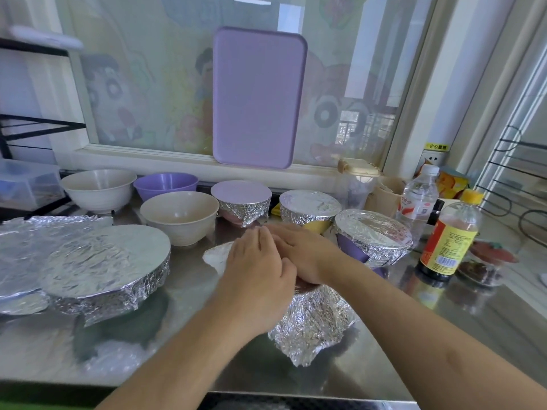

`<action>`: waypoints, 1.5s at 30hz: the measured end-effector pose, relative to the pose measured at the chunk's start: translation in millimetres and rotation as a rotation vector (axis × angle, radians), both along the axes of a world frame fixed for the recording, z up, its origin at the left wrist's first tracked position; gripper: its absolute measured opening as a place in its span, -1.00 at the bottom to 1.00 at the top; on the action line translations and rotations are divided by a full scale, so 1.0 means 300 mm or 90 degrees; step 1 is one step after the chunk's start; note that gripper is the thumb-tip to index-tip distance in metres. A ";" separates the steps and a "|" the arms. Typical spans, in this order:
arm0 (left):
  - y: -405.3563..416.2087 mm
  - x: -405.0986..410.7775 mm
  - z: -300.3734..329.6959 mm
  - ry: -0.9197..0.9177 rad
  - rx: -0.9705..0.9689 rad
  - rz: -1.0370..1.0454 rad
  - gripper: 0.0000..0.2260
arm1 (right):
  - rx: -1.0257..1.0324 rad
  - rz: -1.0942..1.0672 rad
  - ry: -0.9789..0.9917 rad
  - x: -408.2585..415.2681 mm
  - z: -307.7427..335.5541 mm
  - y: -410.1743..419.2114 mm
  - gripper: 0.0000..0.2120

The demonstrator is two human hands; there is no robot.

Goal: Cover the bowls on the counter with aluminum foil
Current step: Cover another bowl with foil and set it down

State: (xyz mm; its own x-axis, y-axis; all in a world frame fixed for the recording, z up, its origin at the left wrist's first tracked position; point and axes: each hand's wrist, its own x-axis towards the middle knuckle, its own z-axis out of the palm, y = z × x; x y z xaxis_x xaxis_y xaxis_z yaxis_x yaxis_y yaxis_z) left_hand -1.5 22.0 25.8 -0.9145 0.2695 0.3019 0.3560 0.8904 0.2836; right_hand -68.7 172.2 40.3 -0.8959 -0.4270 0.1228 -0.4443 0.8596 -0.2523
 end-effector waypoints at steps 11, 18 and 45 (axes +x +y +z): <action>-0.107 -0.036 0.026 -0.054 -0.080 -0.081 -0.28 | -0.028 -0.170 0.009 0.058 0.019 0.021 -0.78; -0.069 -0.027 0.020 -0.028 -0.037 0.013 -0.55 | 0.226 -0.249 0.142 0.100 0.110 -0.039 -0.61; -0.030 -0.059 -0.027 -0.064 -0.008 0.087 -0.24 | 0.010 -0.144 -0.038 0.053 0.050 -0.050 -0.67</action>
